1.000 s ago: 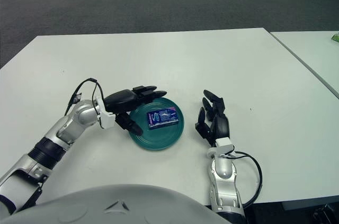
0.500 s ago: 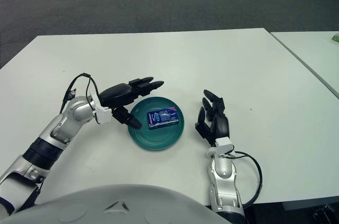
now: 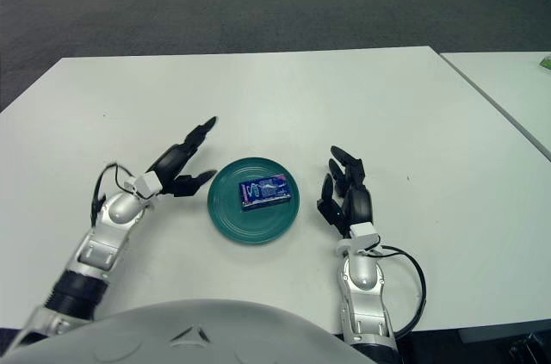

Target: Put the gum into the plate.

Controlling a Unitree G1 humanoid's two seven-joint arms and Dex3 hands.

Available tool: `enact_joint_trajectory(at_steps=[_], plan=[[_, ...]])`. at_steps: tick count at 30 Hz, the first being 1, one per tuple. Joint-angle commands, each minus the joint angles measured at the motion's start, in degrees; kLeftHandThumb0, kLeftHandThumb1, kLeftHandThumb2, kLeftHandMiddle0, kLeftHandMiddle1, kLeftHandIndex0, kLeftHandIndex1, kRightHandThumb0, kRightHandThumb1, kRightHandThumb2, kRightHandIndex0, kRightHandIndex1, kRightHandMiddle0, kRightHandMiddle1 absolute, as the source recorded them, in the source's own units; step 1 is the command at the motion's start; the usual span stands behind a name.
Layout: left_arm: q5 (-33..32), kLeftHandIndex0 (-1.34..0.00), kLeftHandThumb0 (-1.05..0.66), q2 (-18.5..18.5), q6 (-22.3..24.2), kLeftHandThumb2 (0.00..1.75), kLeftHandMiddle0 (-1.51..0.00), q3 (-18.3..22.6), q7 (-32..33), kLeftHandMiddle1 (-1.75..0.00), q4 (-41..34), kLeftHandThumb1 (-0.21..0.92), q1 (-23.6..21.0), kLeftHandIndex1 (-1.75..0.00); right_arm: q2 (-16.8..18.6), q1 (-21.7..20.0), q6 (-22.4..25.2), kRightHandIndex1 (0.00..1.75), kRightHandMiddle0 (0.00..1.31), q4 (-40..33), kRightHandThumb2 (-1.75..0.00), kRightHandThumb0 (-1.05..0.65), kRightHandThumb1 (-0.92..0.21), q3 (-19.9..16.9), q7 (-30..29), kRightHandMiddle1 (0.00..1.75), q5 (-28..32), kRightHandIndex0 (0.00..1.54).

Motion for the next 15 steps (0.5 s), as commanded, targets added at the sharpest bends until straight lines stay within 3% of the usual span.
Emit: enact_joint_trajectory(at_steps=[1,5,7,13,15], plan=[[-2.09,0.00,-1.05,-4.48,4.93,0.96,-0.14,2.54,5.15,-0.02,-0.36,0.92,-0.83,-0.27,1.69,3.55,5.70,0.02,0.00,6.80,-0.91,-0.78,-0.92,0.95,0.91,0.75,1.20,0.38],[-5.87,-0.06,-1.00,-6.67,2.18,1.00,-0.41,6.66,7.86,-0.13,3.50,0.92,0.91,-0.79,1.76,3.53,5.09,0.03,0.00,7.26,-0.90,-0.77,-0.92,0.85,1.30,0.79,1.59,0.40],[-7.07,-0.10,-0.98,-7.22,0.18,0.99,-0.47,8.02,8.37,-0.21,6.36,0.92,1.36,-0.91,1.79,3.57,4.98,0.03,0.00,7.26,-0.90,-0.77,-0.92,0.87,1.31,0.79,1.53,0.40],[-9.74,-0.26,-0.90,-11.00,-1.24,0.97,-0.47,10.03,11.25,-0.65,8.68,0.92,2.55,-1.11,1.57,3.87,5.43,0.02,0.00,6.59,-0.91,-0.77,-0.92,0.81,1.15,0.76,1.10,0.40],[-10.36,-0.28,-0.88,-11.73,-1.54,0.97,-0.46,10.43,11.72,-0.73,9.42,0.92,2.67,-1.13,1.55,3.93,5.57,0.02,0.00,6.47,-0.91,-0.77,-0.92,0.76,1.11,0.76,1.09,0.40]])
